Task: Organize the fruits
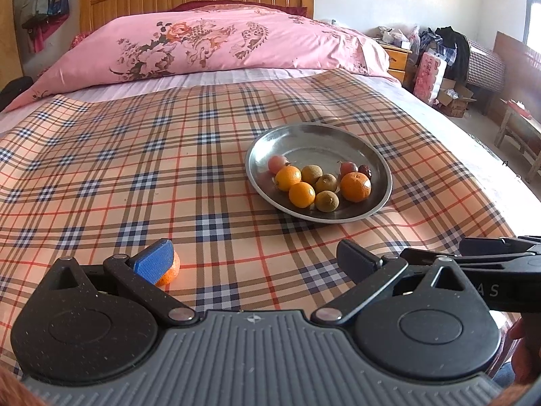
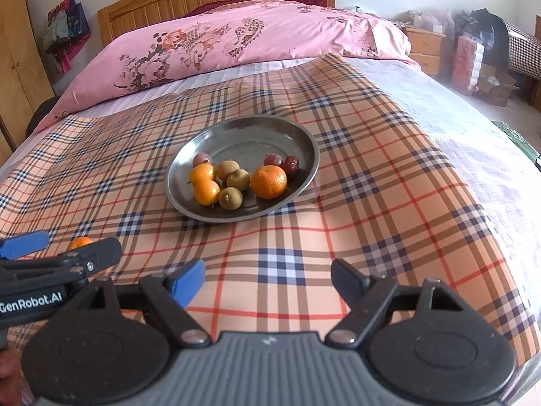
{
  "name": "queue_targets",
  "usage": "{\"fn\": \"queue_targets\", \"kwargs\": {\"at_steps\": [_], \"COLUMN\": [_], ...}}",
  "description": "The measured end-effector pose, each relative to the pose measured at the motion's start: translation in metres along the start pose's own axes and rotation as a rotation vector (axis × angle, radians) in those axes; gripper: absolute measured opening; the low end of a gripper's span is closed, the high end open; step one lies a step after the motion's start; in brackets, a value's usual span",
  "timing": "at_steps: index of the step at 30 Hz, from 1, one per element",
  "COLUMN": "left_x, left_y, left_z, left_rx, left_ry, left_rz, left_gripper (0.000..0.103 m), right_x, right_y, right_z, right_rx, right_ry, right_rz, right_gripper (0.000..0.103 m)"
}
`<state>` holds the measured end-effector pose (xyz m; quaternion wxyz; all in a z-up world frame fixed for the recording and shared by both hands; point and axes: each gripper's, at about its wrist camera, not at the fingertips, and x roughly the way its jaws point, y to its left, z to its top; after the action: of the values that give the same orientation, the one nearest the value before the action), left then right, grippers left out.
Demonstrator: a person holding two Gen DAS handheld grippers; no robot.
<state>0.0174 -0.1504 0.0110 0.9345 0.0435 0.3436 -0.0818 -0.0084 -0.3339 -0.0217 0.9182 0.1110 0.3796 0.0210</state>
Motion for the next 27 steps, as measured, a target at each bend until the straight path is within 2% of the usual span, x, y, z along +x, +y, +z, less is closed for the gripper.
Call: {"fn": "queue_targets", "kwargs": {"at_steps": [27], "left_x": [0.0036], "left_y": [0.0003], "left_z": [-0.0011], "left_rx": [0.0], "left_ry": [0.017], "left_rz": [-0.011], "left_gripper": [0.103], "right_x": [0.0094], "right_y": [-0.0019], "right_z": [-0.0025], "right_rx": [0.006], "right_ry": [0.03], "right_rz": [0.0], "right_gripper": [0.084]}}
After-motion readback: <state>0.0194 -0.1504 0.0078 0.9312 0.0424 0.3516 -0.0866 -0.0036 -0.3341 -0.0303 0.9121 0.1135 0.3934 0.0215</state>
